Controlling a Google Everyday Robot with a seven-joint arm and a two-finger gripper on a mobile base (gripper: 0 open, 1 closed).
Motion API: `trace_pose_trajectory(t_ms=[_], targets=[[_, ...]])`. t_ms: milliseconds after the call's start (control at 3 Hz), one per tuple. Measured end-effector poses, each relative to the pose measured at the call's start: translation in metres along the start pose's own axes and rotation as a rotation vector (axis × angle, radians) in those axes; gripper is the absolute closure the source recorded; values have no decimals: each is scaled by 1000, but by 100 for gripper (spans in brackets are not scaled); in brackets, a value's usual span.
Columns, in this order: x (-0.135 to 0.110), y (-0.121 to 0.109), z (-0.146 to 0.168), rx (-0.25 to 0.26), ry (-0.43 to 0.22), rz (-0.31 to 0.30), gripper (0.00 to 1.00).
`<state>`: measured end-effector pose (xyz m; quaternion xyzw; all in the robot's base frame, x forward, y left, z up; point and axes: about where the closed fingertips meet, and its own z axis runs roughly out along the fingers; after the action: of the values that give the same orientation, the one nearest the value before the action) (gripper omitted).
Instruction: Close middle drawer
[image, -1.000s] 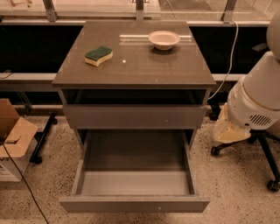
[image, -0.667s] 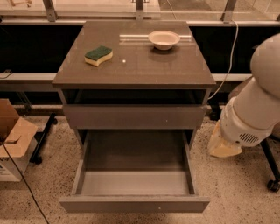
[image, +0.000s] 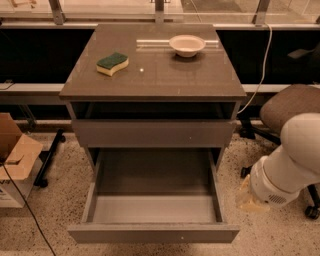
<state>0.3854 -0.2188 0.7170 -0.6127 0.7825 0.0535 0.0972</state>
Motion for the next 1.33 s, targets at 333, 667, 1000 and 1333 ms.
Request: trace_pose_trajectory(t_ms=[333,667,1000,1333], targets=[[32,2,52,-63,-35,63,100],[34,4,63,-88,-40,68,100],[30,3,80,-83,-29,67,100],[25,5,117,-81,-56,65,100]])
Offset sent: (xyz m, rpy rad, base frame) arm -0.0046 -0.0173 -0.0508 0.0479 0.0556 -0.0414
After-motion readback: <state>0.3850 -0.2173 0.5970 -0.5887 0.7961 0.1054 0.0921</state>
